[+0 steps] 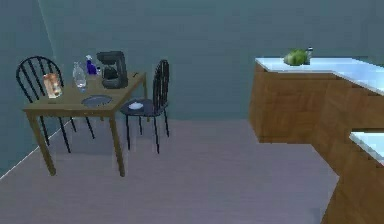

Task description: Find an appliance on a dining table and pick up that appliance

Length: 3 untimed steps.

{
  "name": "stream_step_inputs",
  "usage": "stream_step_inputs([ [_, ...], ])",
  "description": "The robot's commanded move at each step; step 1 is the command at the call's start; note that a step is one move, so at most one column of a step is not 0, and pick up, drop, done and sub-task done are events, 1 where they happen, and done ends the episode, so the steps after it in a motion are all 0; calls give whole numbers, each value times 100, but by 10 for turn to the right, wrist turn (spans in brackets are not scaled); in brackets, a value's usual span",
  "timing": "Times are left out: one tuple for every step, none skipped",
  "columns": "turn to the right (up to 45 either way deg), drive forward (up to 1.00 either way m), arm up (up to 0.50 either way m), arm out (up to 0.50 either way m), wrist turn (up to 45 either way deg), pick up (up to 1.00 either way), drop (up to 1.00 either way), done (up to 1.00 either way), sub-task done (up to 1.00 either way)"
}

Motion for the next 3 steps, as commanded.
stream_step_inputs([
  [0, 100, 0, 0, 0, 0, 0, 0, 0],
  [30, 0, 0, 0, 0, 0, 0, 0, 0],
  [0, 5, 0, 0, 0, 0, 0, 0, 0],
])
